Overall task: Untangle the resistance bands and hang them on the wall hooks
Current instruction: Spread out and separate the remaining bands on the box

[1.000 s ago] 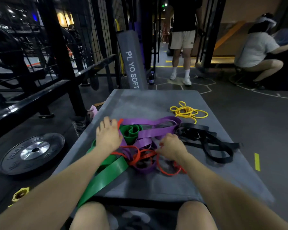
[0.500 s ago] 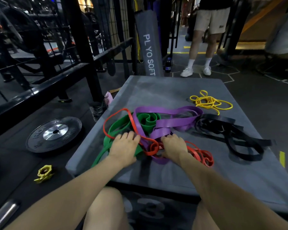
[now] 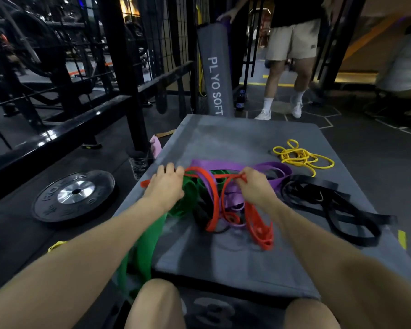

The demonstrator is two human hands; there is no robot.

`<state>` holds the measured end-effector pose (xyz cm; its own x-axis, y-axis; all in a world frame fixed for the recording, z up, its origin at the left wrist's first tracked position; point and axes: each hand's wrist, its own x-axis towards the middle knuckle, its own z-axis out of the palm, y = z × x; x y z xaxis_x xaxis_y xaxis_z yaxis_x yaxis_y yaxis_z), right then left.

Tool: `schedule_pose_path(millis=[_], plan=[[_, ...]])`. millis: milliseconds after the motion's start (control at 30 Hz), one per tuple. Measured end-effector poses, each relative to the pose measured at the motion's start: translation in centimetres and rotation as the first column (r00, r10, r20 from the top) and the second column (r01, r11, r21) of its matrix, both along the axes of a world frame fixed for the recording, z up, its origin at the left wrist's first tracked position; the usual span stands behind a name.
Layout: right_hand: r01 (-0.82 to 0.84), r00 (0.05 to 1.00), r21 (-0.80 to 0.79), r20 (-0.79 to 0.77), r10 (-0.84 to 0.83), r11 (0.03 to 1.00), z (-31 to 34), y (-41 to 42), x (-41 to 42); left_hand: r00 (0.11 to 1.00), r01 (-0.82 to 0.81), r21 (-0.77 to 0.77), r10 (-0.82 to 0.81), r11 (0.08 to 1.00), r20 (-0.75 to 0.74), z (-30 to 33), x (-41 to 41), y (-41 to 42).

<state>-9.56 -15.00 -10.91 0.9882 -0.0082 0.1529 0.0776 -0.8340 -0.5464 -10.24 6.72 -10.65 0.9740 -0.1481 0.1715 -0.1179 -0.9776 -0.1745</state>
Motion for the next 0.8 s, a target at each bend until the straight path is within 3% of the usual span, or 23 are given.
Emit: schedule_pose_path(millis=[133, 200, 333, 533, 667, 733, 800], plan=[[0.041, 0.994, 0.097, 0.095, -0.050, 0.994, 3.0, 0.1, 1.4, 0.999, 0.042, -0.034, -0.042, 0.999, 0.023, 1.3, 1.3, -0.1], [0.067, 0.989, 0.150, 0.122, -0.086, 0.986, 4.1, -0.4, 2.4, 0.987, 0.107, -0.056, -0.099, 0.993, 0.124, 2.2, 2.6, -0.3], [0.148, 0.973, 0.268, 0.132, -0.189, 0.952, 5.5, -1.9, 4.0, 0.941, 0.206, 0.043, -0.210, 0.978, 0.267, 6.2, 5.2, -1.6], [0.198, 0.941, 0.339, 0.197, -0.275, 0.920, 6.5, -4.3, 4.2, 0.895, 0.341, -0.214, -0.246, 0.915, 0.371, 10.1, 6.0, -6.0], [0.166, 0.959, 0.216, 0.190, -0.209, 0.962, 5.6, -5.2, 3.7, 0.968, 0.226, -0.204, -0.196, 0.953, 0.156, 5.6, 6.4, -6.3], [0.145, 0.960, 0.231, 0.201, -0.193, 0.962, 5.5, -5.4, 3.8, 0.994, 0.104, -0.186, -0.110, 0.977, -0.019, 4.0, 6.3, -5.6], [0.142, 0.952, 0.265, 0.229, -0.205, 0.954, 6.1, -5.5, 3.6, 0.991, -0.006, -0.267, -0.031, 0.964, -0.131, 3.8, 6.1, -4.9]])
